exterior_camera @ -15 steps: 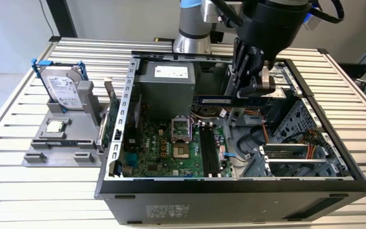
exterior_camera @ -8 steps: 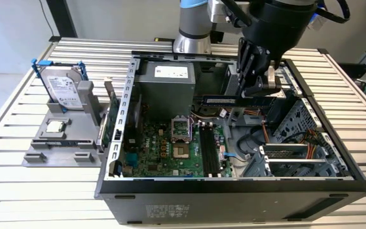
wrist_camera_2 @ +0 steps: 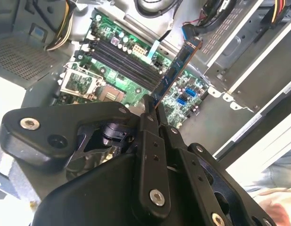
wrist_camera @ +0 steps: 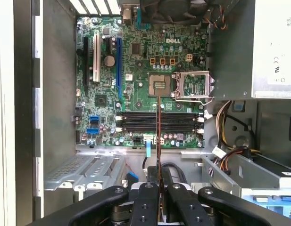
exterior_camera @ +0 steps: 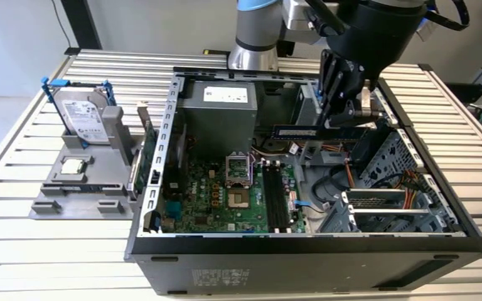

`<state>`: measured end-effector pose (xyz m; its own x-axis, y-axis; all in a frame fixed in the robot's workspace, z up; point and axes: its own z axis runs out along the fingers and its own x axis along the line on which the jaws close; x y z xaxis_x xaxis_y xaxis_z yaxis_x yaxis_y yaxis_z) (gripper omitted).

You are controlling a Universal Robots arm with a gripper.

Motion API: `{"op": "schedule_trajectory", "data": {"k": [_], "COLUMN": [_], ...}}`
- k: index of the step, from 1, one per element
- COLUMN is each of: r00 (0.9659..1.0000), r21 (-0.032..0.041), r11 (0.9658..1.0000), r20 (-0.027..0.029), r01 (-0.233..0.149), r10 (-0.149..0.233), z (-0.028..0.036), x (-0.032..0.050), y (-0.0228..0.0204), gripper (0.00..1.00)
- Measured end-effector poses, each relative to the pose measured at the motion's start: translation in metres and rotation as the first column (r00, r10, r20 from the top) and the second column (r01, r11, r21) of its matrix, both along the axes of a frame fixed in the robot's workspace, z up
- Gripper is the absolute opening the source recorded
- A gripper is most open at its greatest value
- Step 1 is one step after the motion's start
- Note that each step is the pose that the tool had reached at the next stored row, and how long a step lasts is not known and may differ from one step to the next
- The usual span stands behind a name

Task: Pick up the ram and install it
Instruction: 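Pick up the ram and move it above insertion slot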

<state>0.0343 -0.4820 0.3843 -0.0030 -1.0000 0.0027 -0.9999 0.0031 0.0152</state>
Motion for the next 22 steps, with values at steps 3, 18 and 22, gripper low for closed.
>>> {"op": "schedule_trajectory", "data": {"k": [3, 18, 22], "r00": [1.0, 1.0, 0.9997], "r21": [-0.0002, -0.0018, -0.0096], "r11": [1.0, 1.0, 0.9998], "r20": [0.0, 0.0017, 0.0155], "r01": [0.0, -0.005, -0.016], "r10": [0.0, 0.005, 0.017], "z": [0.0, -0.0003, -0.0015], "x": [0.0028, 0.0134, 0.0115], "y": [0.0002, 0.0004, 0.0048], "gripper": [0.0, 0.0, 0.0]}}
